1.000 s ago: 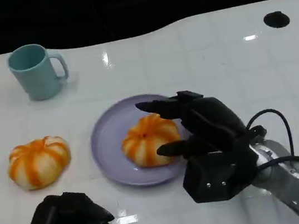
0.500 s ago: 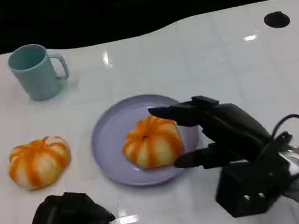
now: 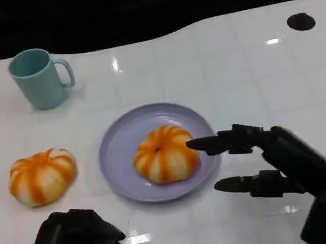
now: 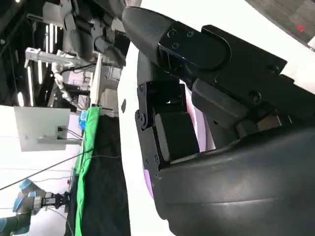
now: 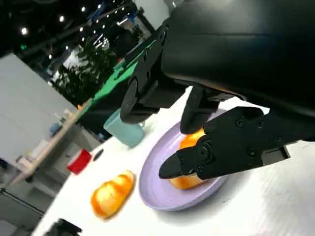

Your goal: Grasp the bread from the table and place it into the plate.

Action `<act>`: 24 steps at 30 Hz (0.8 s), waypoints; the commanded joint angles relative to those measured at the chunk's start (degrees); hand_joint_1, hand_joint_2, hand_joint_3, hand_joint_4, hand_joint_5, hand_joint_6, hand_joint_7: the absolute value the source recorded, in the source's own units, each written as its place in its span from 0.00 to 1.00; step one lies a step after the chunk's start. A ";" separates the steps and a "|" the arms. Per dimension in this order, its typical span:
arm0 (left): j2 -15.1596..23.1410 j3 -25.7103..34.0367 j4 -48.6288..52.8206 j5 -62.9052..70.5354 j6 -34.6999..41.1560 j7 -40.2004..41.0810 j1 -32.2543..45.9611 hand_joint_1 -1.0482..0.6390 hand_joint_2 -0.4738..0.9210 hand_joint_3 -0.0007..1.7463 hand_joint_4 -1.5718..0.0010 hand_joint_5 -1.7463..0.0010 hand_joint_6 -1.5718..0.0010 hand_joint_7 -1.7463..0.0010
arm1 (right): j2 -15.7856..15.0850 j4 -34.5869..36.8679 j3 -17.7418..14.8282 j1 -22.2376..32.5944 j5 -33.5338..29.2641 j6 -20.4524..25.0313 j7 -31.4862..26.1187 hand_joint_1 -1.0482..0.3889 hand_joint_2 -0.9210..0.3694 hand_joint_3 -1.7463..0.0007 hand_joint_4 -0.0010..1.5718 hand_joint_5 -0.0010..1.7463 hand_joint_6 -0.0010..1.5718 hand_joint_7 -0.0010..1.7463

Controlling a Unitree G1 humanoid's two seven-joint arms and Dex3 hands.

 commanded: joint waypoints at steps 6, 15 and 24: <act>0.52 0.19 -0.08 0.23 -0.51 0.83 0.22 0.00 0.91 0.00 0.00 0.59 0.00 0.79 | 0.15 -7.62 -3.53 7.52 12.26 6.29 7.09 0.75 0.29 0.44 0.36 0.84 0.35 0.69; 0.34 0.21 -0.15 0.11 -0.53 0.86 0.24 0.00 0.91 0.00 0.00 0.59 0.00 0.80 | 1.21 -16.94 -4.77 14.13 18.63 17.42 10.62 0.73 0.19 0.47 0.33 0.97 0.27 0.88; 0.34 0.17 -0.22 0.02 -0.23 0.99 0.21 0.00 0.91 0.00 0.00 0.59 0.00 0.81 | 1.43 -26.34 -5.16 20.25 19.81 25.95 10.55 0.71 0.19 0.45 0.33 1.00 0.26 0.92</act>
